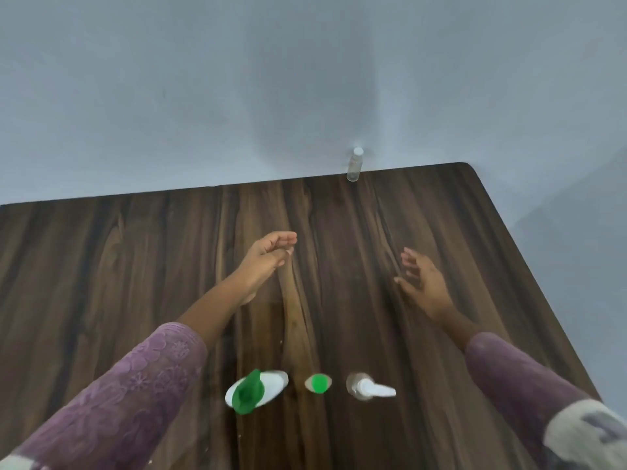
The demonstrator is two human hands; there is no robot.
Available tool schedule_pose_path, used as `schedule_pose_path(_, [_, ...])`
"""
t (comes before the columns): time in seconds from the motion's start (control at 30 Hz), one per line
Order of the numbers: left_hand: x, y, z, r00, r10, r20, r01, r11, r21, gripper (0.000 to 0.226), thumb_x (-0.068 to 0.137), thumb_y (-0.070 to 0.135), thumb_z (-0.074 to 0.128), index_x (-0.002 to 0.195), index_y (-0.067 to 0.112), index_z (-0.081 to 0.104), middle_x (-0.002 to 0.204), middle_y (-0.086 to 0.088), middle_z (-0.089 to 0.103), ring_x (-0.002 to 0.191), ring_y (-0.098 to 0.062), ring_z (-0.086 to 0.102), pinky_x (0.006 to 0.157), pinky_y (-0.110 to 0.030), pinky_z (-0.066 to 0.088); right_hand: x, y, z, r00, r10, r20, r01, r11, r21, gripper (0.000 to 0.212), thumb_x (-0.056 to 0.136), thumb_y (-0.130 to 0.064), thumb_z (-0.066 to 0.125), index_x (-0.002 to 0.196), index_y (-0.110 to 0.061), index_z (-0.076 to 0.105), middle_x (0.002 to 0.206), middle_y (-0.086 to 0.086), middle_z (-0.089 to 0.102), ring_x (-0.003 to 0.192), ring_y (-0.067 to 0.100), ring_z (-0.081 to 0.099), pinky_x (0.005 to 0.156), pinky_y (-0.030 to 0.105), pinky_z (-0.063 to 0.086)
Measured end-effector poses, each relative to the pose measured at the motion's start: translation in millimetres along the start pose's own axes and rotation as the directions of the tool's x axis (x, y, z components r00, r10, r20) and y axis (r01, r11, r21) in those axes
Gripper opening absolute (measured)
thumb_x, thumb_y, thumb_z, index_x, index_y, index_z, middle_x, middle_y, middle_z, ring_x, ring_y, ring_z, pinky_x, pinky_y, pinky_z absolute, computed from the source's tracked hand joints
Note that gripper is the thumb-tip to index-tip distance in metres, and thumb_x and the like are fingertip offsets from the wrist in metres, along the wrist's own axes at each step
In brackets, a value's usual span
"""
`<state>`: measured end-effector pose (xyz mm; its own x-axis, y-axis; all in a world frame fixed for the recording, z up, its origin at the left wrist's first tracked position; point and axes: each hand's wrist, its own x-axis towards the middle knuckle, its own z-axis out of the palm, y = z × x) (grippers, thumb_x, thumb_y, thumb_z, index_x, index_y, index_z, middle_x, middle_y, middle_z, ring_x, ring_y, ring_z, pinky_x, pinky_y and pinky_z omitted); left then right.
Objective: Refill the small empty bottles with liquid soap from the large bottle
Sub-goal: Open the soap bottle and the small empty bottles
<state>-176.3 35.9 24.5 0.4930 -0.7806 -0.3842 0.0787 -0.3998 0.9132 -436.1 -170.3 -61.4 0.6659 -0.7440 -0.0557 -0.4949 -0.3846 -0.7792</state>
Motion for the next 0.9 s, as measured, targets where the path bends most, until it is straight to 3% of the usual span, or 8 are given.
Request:
schedule_pose_path(0.07, [24, 7, 6, 1.0, 0.025, -0.018, -0.025, 1.0, 0.0, 0.033, 0.098, 0.004, 0.048, 0.128, 0.016, 0.053, 0.131, 0.0, 0.055, 0.123, -0.013, 0.051, 0.101, -0.026, 0.042, 43, -18, 11, 0.996, 0.074, -0.059, -0.065, 0.989, 0.135, 0.062, 0.082, 0.001, 0.071, 0.137, -0.006, 0.043, 0.129, 0.014, 0.054, 0.118, 0.025, 0.054, 0.098, 0.03, 0.047])
schedule_pose_path(0.17, [64, 18, 16, 0.998, 0.054, -0.014, -0.054, 0.998, -0.026, 0.036, 0.097, 0.001, 0.047, 0.13, 0.014, 0.051, 0.133, 0.001, 0.053, 0.126, -0.012, 0.048, 0.098, -0.02, 0.042, 108, -45, 28, 0.973, 0.181, -0.142, -0.141, 0.957, 0.252, 0.062, 0.083, -0.005, 0.072, 0.137, -0.003, 0.042, 0.13, 0.013, 0.054, 0.117, 0.023, 0.055, 0.094, 0.025, 0.045])
schedule_pose_path(0.3, [123, 32, 29, 0.997, 0.072, -0.01, -0.072, 0.997, -0.025, 0.044, 0.095, -0.003, 0.047, 0.135, 0.015, 0.047, 0.14, 0.002, 0.047, 0.132, -0.013, 0.043, 0.111, -0.034, 0.035, 185, -67, 52, 0.937, 0.277, -0.213, -0.199, 0.924, 0.328, 0.064, 0.082, -0.013, 0.075, 0.136, -0.004, 0.042, 0.131, 0.011, 0.054, 0.116, 0.023, 0.056, 0.095, 0.025, 0.045])
schedule_pose_path(0.47, [179, 40, 45, 0.995, 0.084, 0.049, -0.083, 0.996, -0.038, 0.056, 0.094, -0.006, 0.045, 0.145, 0.014, 0.034, 0.151, 0.002, 0.035, 0.139, -0.012, 0.032, 0.11, -0.027, 0.032, 247, -65, 79, 0.903, 0.281, -0.324, -0.2, 0.944, 0.263, 0.063, 0.078, -0.019, 0.078, 0.131, -0.005, 0.046, 0.128, 0.011, 0.052, 0.115, 0.024, 0.053, 0.101, 0.036, 0.044])
schedule_pose_path(0.63, [209, 31, 58, 0.995, 0.057, 0.077, -0.055, 0.998, -0.021, 0.059, 0.093, -0.004, 0.048, 0.147, 0.016, 0.033, 0.151, 0.002, 0.034, 0.139, -0.012, 0.032, 0.109, -0.025, 0.031, 271, -57, 94, 0.873, 0.271, -0.404, -0.174, 0.949, 0.262, 0.046, 0.078, -0.017, 0.078, 0.115, -0.005, 0.053, 0.115, 0.01, 0.059, 0.103, 0.024, 0.057, 0.088, 0.032, 0.047])
schedule_pose_path(0.77, [205, 20, 57, 0.994, 0.044, 0.097, -0.043, 0.999, -0.014, 0.056, 0.094, -0.003, 0.048, 0.145, 0.017, 0.035, 0.15, 0.004, 0.036, 0.137, -0.011, 0.034, 0.105, -0.022, 0.032, 272, -54, 88, 0.908, 0.209, -0.363, -0.153, 0.972, 0.177, 0.037, 0.081, -0.011, 0.073, 0.113, -0.005, 0.056, 0.108, 0.007, 0.062, 0.096, 0.021, 0.058, 0.081, 0.026, 0.043])
schedule_pose_path(0.9, [184, 13, 46, 0.994, 0.024, 0.108, -0.026, 1.0, 0.015, 0.05, 0.095, -0.003, 0.047, 0.141, 0.016, 0.04, 0.145, 0.003, 0.041, 0.134, -0.012, 0.039, 0.11, -0.031, 0.034, 244, -48, 78, 0.943, 0.184, -0.278, -0.135, 0.973, 0.188, 0.028, 0.077, -0.009, 0.074, 0.101, -0.006, 0.059, 0.094, 0.007, 0.063, 0.085, 0.02, 0.058, 0.073, 0.025, 0.044])
